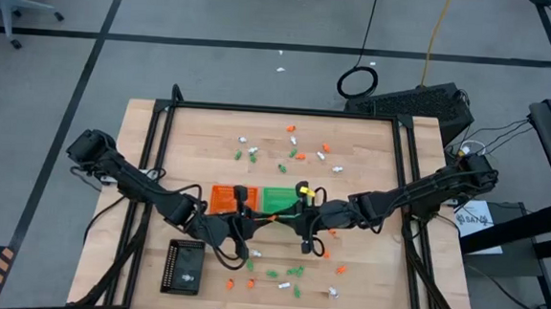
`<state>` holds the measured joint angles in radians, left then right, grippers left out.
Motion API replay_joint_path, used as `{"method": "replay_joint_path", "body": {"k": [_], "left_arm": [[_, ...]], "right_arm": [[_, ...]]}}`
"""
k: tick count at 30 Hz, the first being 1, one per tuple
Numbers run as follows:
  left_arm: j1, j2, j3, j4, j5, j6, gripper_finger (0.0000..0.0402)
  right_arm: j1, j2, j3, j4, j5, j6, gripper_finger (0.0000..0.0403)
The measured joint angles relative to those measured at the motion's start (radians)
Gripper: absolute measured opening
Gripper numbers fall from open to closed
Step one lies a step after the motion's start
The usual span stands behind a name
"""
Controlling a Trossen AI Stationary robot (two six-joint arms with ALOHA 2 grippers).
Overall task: Sort Halloween decoration
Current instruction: Put the orange skeleton toy into the orange bin
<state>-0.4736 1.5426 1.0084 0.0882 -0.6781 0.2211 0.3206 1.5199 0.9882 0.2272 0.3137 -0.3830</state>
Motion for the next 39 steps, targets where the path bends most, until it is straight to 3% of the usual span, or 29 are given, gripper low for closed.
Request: {"method": "replay_joint_path", "body": {"k": [6, 11, 15, 27, 35, 39], "left_arm": [[-0.005, 0.000, 0.000, -0.027, 0.019, 0.030, 0.0016], [-0.033, -0.003, 0.000, -0.027, 0.019, 0.166, 0.0016], [-0.053, -0.003, 0.000, -0.027, 0.021, 0.259, 0.0016], [-0.067, -0.072, 0.000, -0.121, 0.062, 0.228, 0.0015], [-0.070, -0.073, 0.000, -0.204, 0.073, 0.123, 0.0015], [-0.061, -0.127, 0.000, -0.367, 0.139, 0.002, 0.0015]], "right_arm": [[0.003, -0.013, 0.000, -0.112, 0.093, 0.073, 0.0148], [0.012, -0.026, 0.000, -0.210, 0.104, 0.144, 0.0189], [0.027, -0.026, 0.000, -0.282, 0.102, 0.217, 0.0192], [0.049, -0.026, 0.000, -0.310, 0.102, 0.286, 0.0179], [0.049, -0.026, 0.000, -0.307, 0.102, 0.293, 0.0179], [0.050, -0.026, 0.000, -0.307, 0.102, 0.304, 0.0178]]}}
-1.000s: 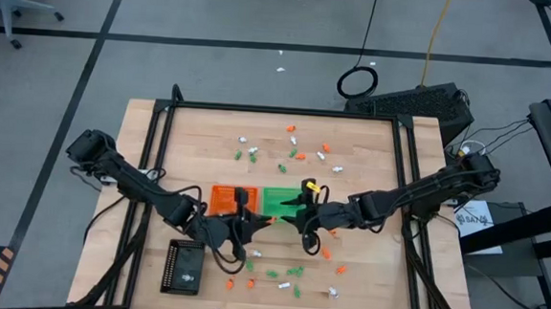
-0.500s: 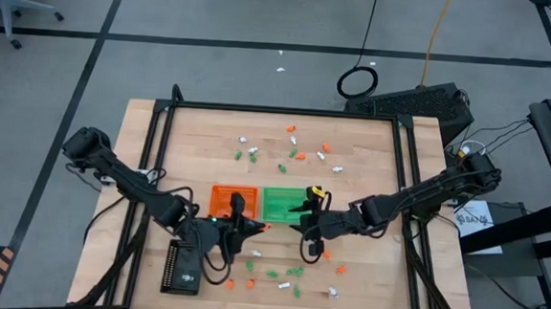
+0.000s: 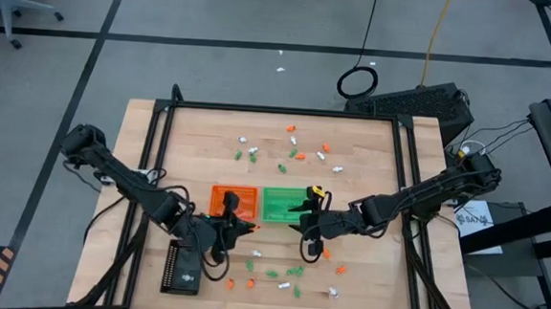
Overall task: Sort Halloween decoration
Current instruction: Put the orange skeleton toy into the orange bin
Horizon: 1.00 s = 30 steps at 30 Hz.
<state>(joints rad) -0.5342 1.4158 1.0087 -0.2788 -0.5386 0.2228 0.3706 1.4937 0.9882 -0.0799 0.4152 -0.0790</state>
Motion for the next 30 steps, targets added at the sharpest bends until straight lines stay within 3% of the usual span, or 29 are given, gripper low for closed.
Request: {"method": "replay_joint_path", "body": {"k": [5, 9, 14, 30], "left_arm": [[0.039, -0.072, 0.000, -0.208, 0.070, -0.180, 0.0015], [0.087, -0.078, 0.000, -0.284, 0.165, -0.218, 0.0015], [0.162, -0.040, -0.001, -0.294, 0.258, -0.218, 0.0015], [0.345, 0.115, -0.001, -0.349, 0.356, -0.218, 0.0015]], "right_arm": [[0.001, 0.000, 0.000, 0.000, 0.000, 0.008, 0.0178], [0.001, 0.000, 0.000, 0.000, 0.000, 0.008, 0.0178], [0.001, 0.000, 0.000, 0.000, 0.000, 0.008, 0.0178], [0.024, 0.000, 0.000, -0.010, -0.001, 0.014, 0.0178]]}}
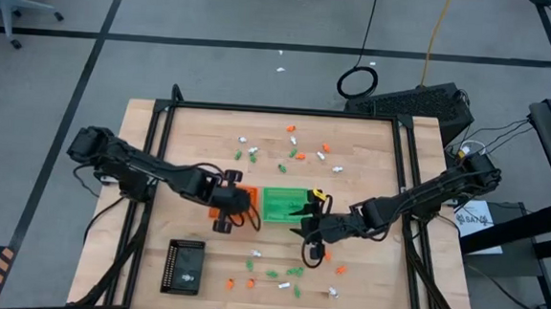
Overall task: Sort Halloween decoration
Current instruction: Put the orange skeleton toy into the orange bin
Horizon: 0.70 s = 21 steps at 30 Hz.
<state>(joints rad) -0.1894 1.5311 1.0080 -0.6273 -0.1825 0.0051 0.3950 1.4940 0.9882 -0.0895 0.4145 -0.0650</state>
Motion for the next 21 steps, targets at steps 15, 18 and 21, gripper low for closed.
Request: {"method": "replay_joint_path", "body": {"k": [15, 18, 21], "left_arm": [[0.066, 0.086, 0.000, -0.011, 0.075, -0.118, 0.0035], [0.066, 0.087, 0.000, -0.018, 0.075, -0.141, 0.0055], [0.066, 0.087, 0.000, -0.018, 0.074, -0.164, 0.0080]], "right_arm": [[0.000, 0.000, 0.000, -0.019, 0.000, 0.001, 0.0178], [0.000, 0.000, 0.000, -0.029, 0.000, 0.003, 0.0178], [0.000, 0.000, 0.000, -0.046, 0.001, 0.029, 0.0178]]}}
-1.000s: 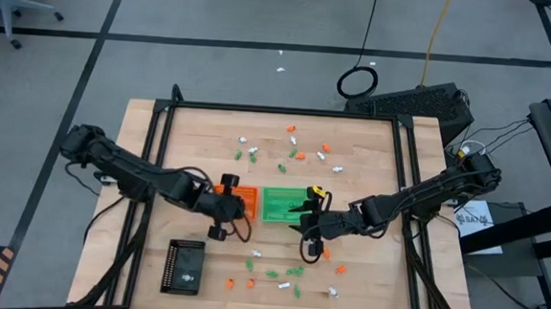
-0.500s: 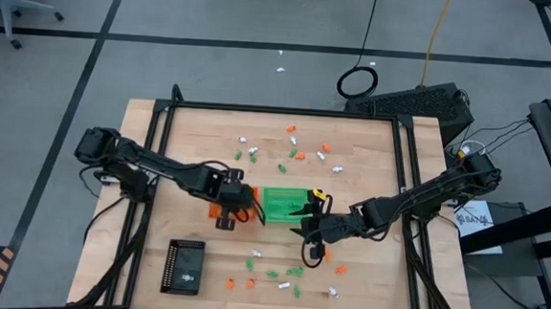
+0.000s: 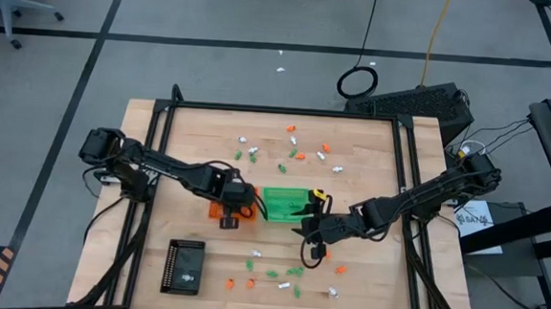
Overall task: Sort Halloween decoration
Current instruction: Put the orange skeleton toy into the orange bin
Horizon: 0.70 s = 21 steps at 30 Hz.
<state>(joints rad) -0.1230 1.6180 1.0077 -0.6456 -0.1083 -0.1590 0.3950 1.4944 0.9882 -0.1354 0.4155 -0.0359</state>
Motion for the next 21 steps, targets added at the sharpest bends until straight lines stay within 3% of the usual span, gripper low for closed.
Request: {"method": "replay_joint_path", "body": {"k": [8, 16, 21], "left_arm": [[-0.011, 0.000, 0.000, -0.004, -0.010, -0.062, 0.0128], [-0.050, -0.020, 0.000, -0.023, -0.007, -0.149, 0.0134], [-0.114, -0.045, 0.001, 0.001, -0.129, -0.139, 0.0134]], "right_arm": [[0.051, -0.031, 0.000, -0.211, 0.082, 0.219, 0.0178], [0.143, -0.090, 0.000, -0.465, 0.108, 0.532, 0.0178], [0.170, -0.078, -0.025, -0.611, 0.109, 0.707, 0.0178]]}}
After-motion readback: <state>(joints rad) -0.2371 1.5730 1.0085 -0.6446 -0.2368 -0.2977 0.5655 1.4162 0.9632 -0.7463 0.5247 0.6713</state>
